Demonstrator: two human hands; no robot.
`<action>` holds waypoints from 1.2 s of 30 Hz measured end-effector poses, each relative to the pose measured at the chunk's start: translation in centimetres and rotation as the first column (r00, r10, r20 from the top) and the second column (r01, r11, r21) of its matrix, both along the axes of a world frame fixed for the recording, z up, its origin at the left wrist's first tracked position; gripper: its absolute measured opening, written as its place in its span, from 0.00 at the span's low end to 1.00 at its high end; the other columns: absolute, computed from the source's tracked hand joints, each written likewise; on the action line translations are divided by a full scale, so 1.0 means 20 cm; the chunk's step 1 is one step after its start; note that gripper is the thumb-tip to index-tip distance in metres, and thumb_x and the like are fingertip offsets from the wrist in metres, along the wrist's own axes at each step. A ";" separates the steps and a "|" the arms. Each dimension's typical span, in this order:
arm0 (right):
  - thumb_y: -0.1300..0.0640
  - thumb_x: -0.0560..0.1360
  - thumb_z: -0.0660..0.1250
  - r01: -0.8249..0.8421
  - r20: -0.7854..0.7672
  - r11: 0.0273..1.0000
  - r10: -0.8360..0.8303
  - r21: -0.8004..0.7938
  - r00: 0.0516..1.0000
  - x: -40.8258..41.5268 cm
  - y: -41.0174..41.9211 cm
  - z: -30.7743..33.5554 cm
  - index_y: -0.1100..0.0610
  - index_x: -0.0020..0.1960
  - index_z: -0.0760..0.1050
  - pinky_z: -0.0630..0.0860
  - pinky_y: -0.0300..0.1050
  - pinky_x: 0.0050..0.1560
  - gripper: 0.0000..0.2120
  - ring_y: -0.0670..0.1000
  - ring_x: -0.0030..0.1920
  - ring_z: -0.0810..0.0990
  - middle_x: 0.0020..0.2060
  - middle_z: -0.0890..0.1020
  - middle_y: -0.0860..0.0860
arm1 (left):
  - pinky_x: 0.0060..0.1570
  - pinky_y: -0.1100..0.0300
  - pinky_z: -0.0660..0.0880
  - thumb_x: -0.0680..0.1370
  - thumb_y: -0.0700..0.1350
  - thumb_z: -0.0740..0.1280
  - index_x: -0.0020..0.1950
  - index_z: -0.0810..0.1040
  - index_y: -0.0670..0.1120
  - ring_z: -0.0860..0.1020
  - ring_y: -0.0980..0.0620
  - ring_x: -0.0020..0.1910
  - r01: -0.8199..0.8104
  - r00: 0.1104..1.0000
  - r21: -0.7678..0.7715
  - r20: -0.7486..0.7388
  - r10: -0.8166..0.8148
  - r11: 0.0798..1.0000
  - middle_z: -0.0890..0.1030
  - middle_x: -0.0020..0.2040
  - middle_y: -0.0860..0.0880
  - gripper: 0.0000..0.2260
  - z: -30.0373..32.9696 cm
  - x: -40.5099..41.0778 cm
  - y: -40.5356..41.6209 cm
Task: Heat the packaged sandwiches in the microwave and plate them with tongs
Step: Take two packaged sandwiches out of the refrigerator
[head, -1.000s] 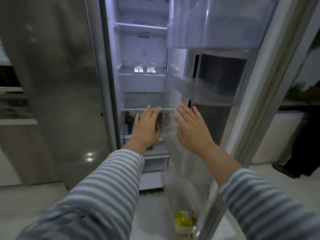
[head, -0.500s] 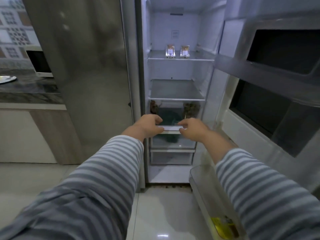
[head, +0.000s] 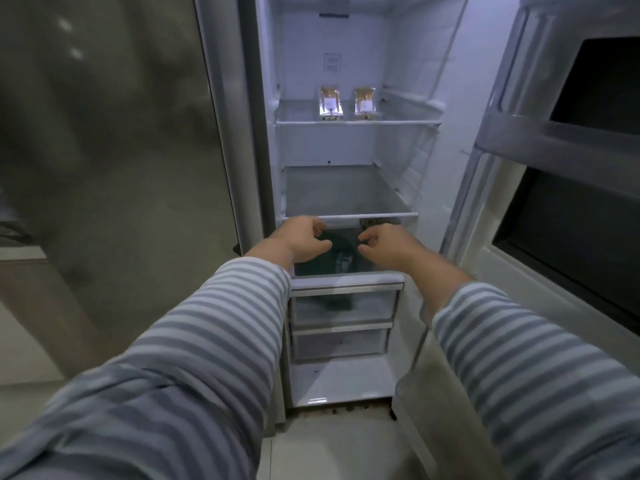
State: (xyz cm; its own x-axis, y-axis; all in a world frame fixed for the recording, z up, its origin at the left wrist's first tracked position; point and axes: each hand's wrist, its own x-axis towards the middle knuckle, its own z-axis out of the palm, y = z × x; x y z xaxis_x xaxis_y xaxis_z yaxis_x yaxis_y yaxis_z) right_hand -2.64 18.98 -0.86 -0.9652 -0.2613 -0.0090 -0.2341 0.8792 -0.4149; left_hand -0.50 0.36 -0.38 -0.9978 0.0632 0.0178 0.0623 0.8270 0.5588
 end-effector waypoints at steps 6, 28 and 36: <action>0.49 0.76 0.64 0.037 -0.111 0.999 -0.036 -0.001 0.993 -0.48 -0.06 0.09 0.49 0.62 0.77 0.76 0.49 0.58 0.16 0.55 0.56 0.79 0.59 0.80 0.54 | 0.62 0.56 0.70 0.76 0.49 0.69 0.68 0.72 0.47 0.75 0.50 0.61 -0.003 0.997 0.045 -0.078 0.007 0.999 0.76 0.63 0.48 0.21 0.07 -0.49 -0.02; 0.42 0.77 0.59 0.214 -0.328 0.922 -0.321 -0.322 0.889 -2.00 -0.26 0.69 0.39 0.74 0.59 0.64 0.53 0.67 0.26 0.62 0.71 0.64 0.75 0.58 0.57 | 0.68 0.45 0.63 0.75 0.57 0.64 0.73 0.62 0.62 0.58 0.39 0.73 -0.285 0.874 0.111 -0.379 0.305 0.952 0.49 0.78 0.50 0.27 0.59 -1.99 -0.01; 0.37 0.75 0.59 0.246 -0.263 0.924 -0.325 -0.293 0.908 -2.03 -0.22 0.61 0.38 0.75 0.53 0.68 0.55 0.63 0.31 0.62 0.67 0.70 0.69 0.65 0.58 | 0.61 0.50 0.69 0.73 0.55 0.66 0.74 0.58 0.61 0.71 0.41 0.67 -0.346 0.871 0.106 -0.333 0.362 0.932 0.52 0.76 0.46 0.32 0.58 -2.02 -0.07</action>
State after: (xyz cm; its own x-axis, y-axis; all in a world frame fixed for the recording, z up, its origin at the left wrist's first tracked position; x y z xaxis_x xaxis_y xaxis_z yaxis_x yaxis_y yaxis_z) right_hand -43.23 14.64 11.32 -0.9440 0.0702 0.3223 -0.1371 0.8051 -0.5770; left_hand -40.95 -1.03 11.27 -0.8848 -0.3016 0.3553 -0.0375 0.8059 0.5908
